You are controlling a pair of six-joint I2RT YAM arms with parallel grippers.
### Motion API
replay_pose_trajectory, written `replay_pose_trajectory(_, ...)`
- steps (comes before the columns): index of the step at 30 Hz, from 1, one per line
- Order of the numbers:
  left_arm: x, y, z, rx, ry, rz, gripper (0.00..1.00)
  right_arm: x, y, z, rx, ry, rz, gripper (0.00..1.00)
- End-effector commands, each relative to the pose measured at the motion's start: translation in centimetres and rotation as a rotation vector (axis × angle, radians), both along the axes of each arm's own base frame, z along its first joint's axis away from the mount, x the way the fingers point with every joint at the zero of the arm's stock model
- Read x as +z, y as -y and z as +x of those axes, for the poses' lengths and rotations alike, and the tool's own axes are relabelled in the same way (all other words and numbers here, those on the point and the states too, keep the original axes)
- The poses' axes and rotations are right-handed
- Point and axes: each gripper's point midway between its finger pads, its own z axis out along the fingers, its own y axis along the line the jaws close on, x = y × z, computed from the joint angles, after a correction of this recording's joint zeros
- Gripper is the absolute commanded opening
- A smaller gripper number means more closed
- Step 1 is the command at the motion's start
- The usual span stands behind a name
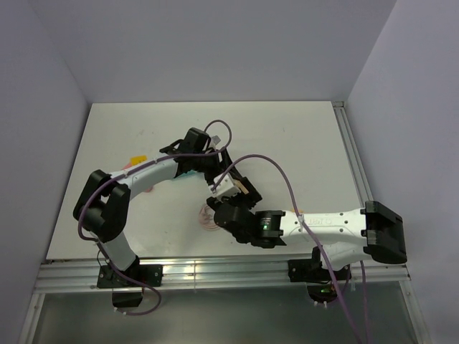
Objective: Insert the plug
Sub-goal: Pick up the plug from the center of the board.
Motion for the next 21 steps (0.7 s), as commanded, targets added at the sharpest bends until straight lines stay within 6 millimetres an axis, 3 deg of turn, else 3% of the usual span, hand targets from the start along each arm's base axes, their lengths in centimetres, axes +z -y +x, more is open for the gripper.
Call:
replay_pose_trajectory(1,1.5,0.5,0.1,-0.039,0.052,-0.044,0.33,1.3,-0.1,-0.2,0.003,0.014,0.088,0.9)
replay_pose_trajectory(4,1.1,0.4,0.4,-0.038,0.052,-0.039,0.32,1.7,-0.1,-0.4,0.018,0.007,0.118,0.9)
replay_pose_trajectory(6,0.9,0.4,0.5,-0.039,0.052,-0.038,0.25,1.8,0.0,-0.5,0.024,0.0,0.135,0.9)
replay_pose_trajectory(12,0.7,-0.1,0.8,-0.033,0.063,-0.029,0.25,2.2,1.0,-0.5,0.024,-0.039,0.205,0.9)
replay_pose_trajectory(17,1.0,-0.7,1.0,-0.022,0.077,-0.037,0.25,3.4,2.5,0.1,0.039,-0.093,0.37,0.91)
replay_pose_trajectory(18,1.1,-0.8,1.0,-0.022,0.081,-0.04,0.25,3.4,1.9,-0.2,0.092,-0.134,0.408,0.91)
replay_pose_trajectory(20,1.4,-1.0,1.1,-0.022,0.09,-0.045,0.25,3.9,3.4,0.8,0.08,-0.153,0.491,0.92)
replay_pose_trajectory(21,1.6,-1.1,1.1,-0.024,0.092,-0.05,0.25,4.0,2.8,0.2,0.15,-0.198,0.534,0.93)
